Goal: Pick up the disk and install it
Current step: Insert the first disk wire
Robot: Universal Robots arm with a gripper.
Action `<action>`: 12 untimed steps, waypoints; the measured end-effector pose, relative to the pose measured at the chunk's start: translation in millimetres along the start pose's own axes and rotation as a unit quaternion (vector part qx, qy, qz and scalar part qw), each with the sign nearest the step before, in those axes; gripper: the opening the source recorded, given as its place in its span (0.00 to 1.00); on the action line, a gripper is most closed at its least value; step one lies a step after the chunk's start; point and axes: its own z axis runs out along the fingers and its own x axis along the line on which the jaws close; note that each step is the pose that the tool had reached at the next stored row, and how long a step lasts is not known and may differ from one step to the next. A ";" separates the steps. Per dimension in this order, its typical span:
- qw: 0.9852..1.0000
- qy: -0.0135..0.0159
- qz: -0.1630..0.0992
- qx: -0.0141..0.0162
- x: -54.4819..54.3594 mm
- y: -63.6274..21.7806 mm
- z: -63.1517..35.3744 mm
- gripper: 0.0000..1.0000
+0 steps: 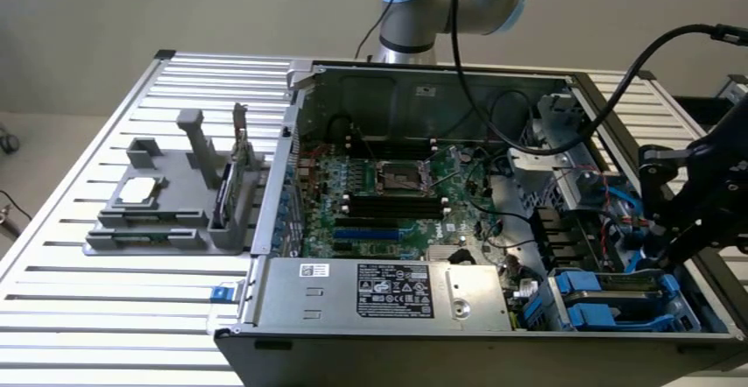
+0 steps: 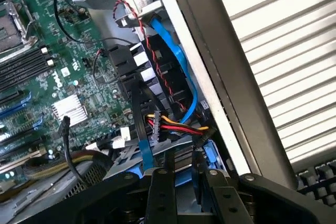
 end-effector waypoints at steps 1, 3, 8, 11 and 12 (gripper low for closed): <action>1.000 0.000 0.009 0.000 0.0 0.0 0.8 0.27; 1.000 0.000 0.027 -0.001 -0.1 -0.1 2.4 0.27; 0.997 0.000 0.072 -0.001 -0.1 0.0 6.1 0.27; 0.995 -0.001 0.097 -0.002 -0.2 -0.1 7.2 0.27; 0.995 -0.001 0.102 -0.002 -0.2 -0.1 7.3 0.27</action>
